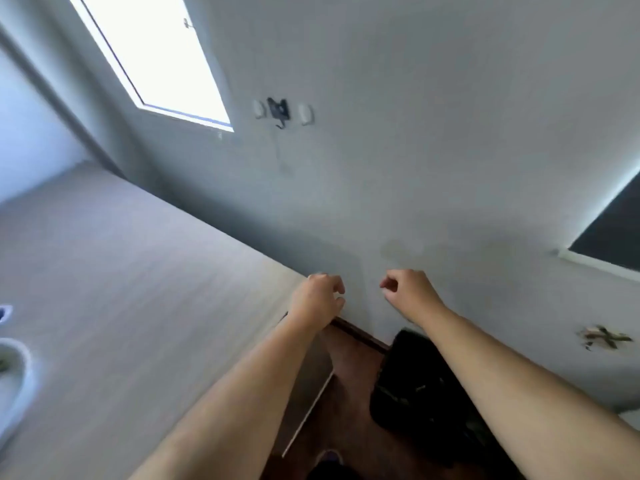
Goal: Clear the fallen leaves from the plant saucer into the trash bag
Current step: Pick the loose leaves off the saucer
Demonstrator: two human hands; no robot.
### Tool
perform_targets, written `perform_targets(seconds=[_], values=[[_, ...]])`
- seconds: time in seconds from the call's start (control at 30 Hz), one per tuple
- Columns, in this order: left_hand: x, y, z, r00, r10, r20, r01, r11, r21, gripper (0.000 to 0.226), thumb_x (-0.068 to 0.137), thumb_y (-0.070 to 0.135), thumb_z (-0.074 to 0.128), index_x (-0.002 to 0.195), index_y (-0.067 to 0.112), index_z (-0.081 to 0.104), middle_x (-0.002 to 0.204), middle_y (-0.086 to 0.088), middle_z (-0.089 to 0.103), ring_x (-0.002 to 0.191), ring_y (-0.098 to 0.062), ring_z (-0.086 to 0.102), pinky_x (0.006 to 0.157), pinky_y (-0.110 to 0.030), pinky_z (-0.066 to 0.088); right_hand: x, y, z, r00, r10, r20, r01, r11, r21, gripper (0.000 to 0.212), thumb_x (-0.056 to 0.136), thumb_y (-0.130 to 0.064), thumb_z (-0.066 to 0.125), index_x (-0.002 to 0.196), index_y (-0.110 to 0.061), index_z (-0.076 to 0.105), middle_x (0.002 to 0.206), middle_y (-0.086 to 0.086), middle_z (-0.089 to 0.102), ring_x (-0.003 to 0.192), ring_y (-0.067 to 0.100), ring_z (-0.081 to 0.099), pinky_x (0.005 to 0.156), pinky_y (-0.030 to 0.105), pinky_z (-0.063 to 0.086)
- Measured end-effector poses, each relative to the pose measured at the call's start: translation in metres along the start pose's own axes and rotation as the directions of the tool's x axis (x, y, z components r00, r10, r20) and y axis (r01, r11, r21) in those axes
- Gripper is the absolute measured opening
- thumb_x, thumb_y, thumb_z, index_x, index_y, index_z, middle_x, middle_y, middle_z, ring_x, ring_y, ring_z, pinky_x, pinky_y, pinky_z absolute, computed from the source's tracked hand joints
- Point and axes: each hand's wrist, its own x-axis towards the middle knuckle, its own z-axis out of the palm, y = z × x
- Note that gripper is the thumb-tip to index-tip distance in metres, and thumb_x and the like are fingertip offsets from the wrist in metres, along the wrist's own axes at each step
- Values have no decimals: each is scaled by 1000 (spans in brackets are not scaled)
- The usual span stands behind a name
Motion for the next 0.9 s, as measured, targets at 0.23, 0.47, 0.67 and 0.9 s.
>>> perform_targets(seconds=[0.23, 0.47, 0.67, 0.9], values=[[-127, -134, -94, 846, -462, -267, 443, 887, -132, 18, 85, 23, 59, 99, 20, 71, 108, -2, 71, 100, -23, 66, 82, -31, 52, -17, -160, 64, 908, -370, 198, 387, 920, -56, 17, 85, -13, 61, 99, -12, 70, 101, 6, 71, 90, 18, 63, 80, 23, 46], [-304, -276, -149, 508, -776, -374, 715, 622, -320, 15, 81, 18, 61, 92, 16, 71, 99, -7, 73, 97, -26, 66, 84, -33, 55, -84, -331, 193, 656, -620, 429, 663, 746, 64, 14, 83, -14, 61, 93, -14, 71, 94, 10, 67, 90, 24, 61, 74, 24, 45], [-362, -382, -162, 400, -847, -351, 743, 523, -417, 12, 81, 10, 61, 89, 9, 70, 97, -8, 72, 94, -26, 65, 80, -29, 53, -116, -416, 282, 570, -637, 519, 708, 701, 83, 16, 81, -11, 56, 86, -15, 71, 80, 1, 66, 80, 19, 60, 70, 27, 50], [-365, -484, -165, 523, -829, -197, 787, 558, -261, 22, 83, 20, 65, 105, 16, 65, 114, -5, 65, 104, -24, 61, 84, -30, 48, -116, -482, 382, 530, -615, 584, 754, 657, 7, 17, 84, -17, 57, 96, -16, 69, 104, 5, 65, 92, 24, 62, 77, 33, 52]])
